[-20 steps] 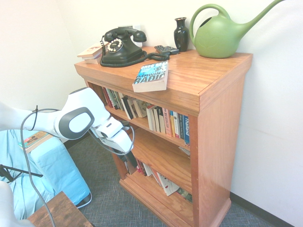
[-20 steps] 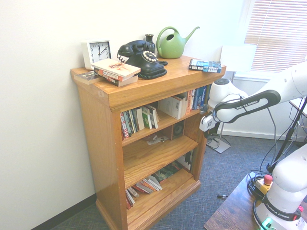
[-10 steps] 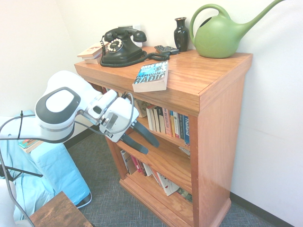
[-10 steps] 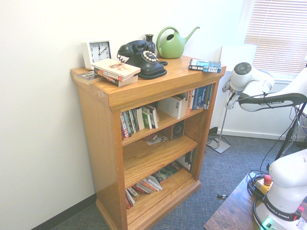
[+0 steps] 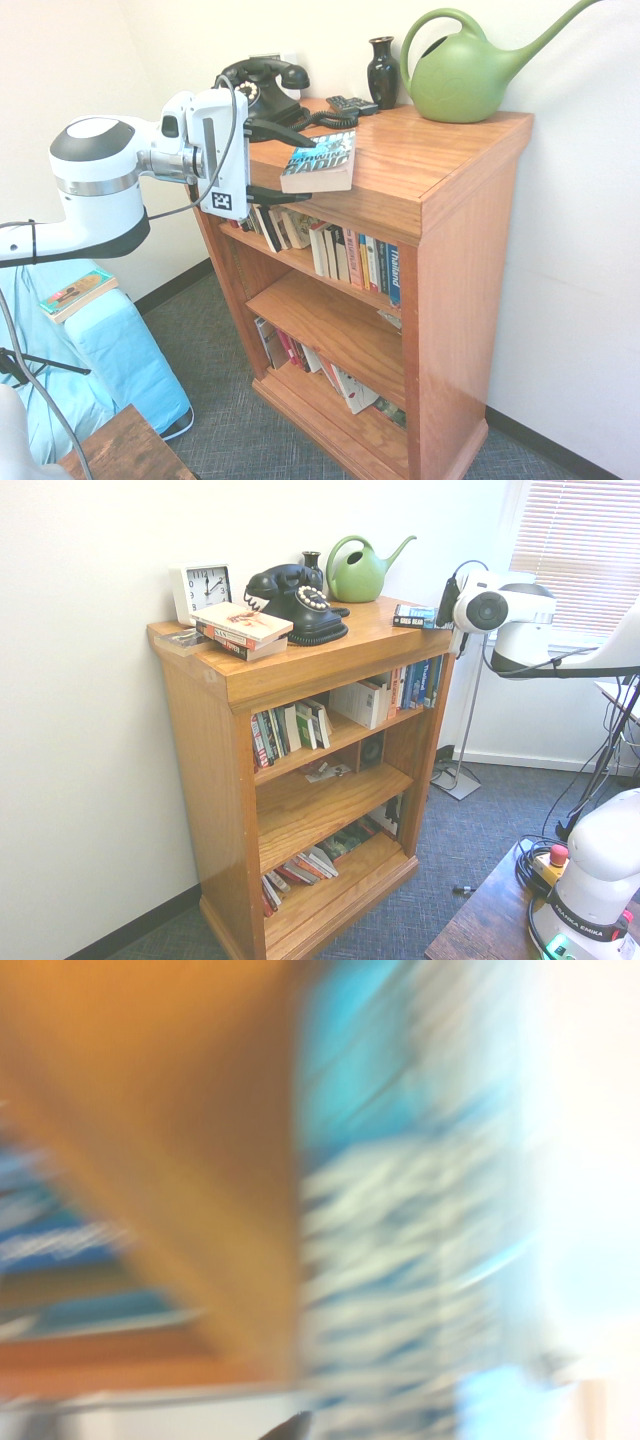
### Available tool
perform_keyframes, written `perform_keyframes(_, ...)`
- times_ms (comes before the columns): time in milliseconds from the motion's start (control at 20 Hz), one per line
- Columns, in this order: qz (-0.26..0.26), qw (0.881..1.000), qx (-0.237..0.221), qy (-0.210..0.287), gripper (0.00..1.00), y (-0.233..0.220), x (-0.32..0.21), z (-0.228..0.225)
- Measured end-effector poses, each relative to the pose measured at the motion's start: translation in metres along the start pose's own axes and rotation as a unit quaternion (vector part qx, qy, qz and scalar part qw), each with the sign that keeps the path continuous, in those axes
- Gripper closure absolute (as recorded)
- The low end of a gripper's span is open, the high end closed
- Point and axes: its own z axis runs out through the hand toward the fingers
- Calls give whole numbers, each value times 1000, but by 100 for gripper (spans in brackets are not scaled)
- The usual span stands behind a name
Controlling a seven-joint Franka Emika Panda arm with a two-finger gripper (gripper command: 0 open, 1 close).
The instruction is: Put the book on the shelf
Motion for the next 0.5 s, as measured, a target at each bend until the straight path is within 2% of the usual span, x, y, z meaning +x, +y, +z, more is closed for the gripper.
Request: perform_keyframes(500, -33, 999, 1, -4, 0, -25, -24, 37)
